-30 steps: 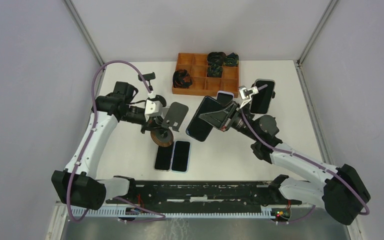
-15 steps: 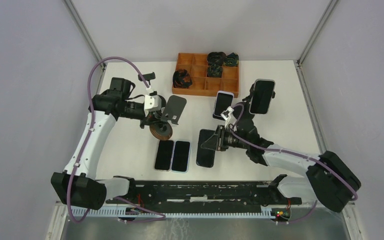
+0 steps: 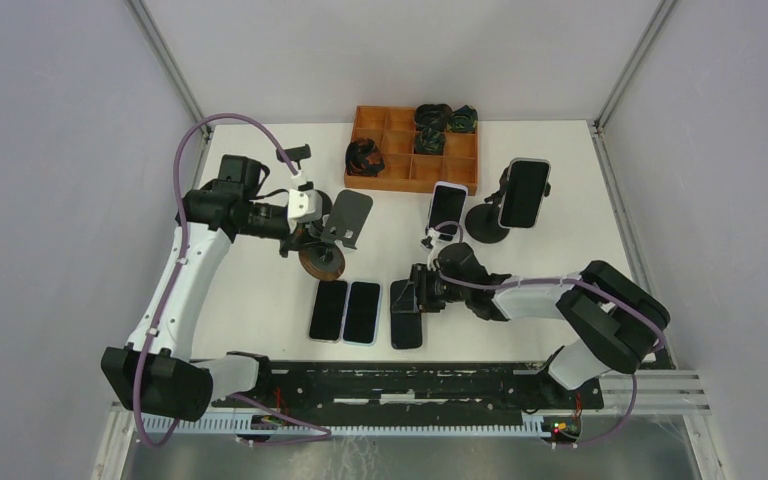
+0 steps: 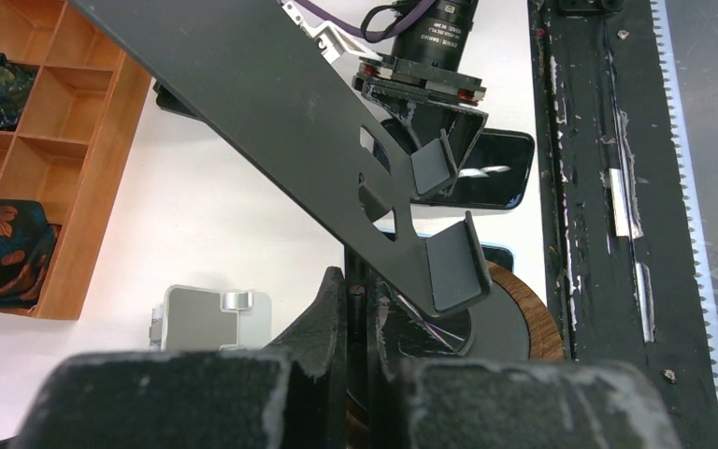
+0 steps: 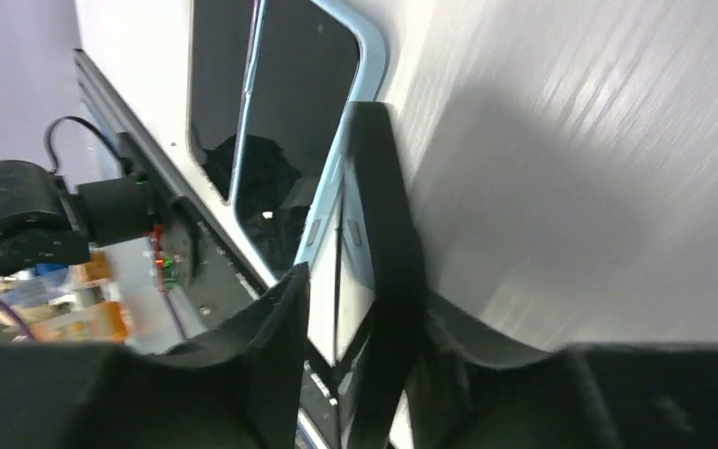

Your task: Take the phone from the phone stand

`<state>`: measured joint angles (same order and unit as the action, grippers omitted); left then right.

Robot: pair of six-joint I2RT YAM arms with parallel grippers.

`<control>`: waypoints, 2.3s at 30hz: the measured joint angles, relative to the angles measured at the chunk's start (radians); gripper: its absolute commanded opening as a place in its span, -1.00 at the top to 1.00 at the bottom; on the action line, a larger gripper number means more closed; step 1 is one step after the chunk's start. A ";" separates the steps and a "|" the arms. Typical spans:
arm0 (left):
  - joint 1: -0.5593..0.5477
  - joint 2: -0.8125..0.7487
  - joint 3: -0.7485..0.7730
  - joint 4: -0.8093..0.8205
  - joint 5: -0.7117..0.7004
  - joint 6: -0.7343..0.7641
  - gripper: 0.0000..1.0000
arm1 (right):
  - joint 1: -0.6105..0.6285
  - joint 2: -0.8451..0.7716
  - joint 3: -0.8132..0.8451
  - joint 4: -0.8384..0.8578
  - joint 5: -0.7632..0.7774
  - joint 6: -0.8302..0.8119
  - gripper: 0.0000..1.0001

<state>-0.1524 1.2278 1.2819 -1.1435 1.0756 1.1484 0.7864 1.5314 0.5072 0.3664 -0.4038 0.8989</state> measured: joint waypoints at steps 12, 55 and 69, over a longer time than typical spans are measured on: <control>0.000 0.000 0.000 -0.002 0.003 0.000 0.95 | 0.016 -0.124 0.034 -0.208 0.269 -0.117 -0.96; 0.000 0.023 0.055 -0.251 0.062 0.244 0.92 | 0.087 -0.316 0.422 0.035 0.076 -0.311 -0.56; 0.004 -0.001 0.056 -0.307 0.105 0.310 -0.68 | 0.081 -0.227 0.401 0.305 -0.072 -0.116 1.00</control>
<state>-0.1482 1.2266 1.3376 -1.4502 1.1805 1.4586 0.8677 1.3045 0.9085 0.6716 -0.4755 0.7826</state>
